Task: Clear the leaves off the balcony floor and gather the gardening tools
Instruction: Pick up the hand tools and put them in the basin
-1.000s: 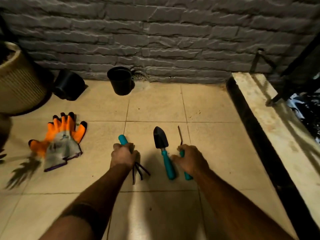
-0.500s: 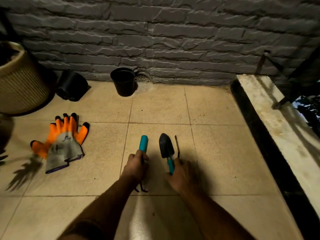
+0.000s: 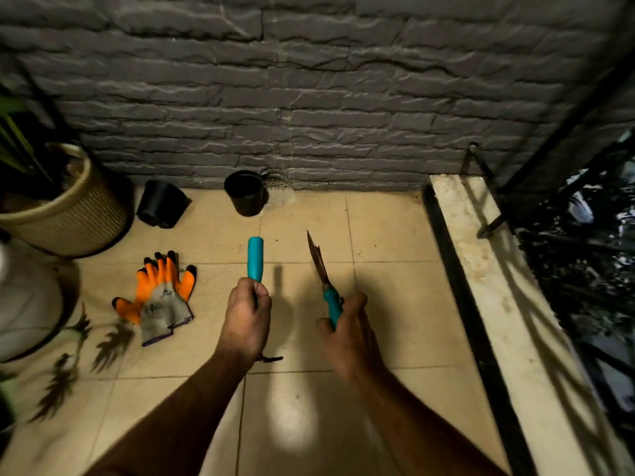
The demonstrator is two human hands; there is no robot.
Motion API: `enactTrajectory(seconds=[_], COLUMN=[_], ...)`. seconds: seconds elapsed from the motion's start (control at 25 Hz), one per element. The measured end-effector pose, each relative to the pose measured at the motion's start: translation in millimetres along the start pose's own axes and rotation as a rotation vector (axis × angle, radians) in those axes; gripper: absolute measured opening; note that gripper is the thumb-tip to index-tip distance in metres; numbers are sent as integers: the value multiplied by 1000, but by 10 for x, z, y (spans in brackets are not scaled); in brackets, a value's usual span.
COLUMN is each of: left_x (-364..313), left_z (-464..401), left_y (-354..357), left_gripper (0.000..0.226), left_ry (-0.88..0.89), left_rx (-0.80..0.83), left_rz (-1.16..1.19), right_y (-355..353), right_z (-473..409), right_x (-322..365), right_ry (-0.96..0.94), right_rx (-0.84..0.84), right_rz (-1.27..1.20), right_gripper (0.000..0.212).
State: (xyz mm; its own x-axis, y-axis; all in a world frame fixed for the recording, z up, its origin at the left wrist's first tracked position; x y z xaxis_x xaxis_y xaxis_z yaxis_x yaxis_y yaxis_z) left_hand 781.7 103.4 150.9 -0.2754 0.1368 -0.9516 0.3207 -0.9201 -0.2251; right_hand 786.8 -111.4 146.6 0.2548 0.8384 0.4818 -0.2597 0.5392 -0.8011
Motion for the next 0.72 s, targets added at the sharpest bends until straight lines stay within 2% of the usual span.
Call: enactTrajectory(seconds=[0.2,0.44,0.52,0.64,0.72], left_x=[-1241,-2880,-3504,-4319,-4753], left_z=[591,1614,1947,2435,2708], left_y=[-243,-454,-581,-837,-983], left_gripper=[30,41,37,25,20], left_ry=[-23,-138,-181,-113,-46], left_rx=[72,144,174,229,288], left_rz=[45,122,206,272,301], right_y=[-1278,-2822,-3245,-3686,-3951], right_z=[863,2196,2625,3275,3678], right_x=[715,1372,1562,1836,2002], right_ry=[27,129,190,219,203], right_rx=[39,51,65,58,-22], right_rz=[-277,-319,-338,-446,-508], right_gripper=[40,29,31,31,31])
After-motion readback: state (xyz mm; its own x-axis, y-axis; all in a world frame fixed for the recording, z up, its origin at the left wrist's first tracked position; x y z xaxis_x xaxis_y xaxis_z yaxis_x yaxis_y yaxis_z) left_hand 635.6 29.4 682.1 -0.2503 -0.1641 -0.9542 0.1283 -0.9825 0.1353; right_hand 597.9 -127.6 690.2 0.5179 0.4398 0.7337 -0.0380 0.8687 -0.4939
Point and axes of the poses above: each hand's wrist, its own z-axis away from the middle knuckle, its own y-axis out of the palm, x = y × z, the point moved 10 cm from there along -z, towards the middle knuckle, and after that the axes turned 13 degrees about z, right-handed, at the moved point
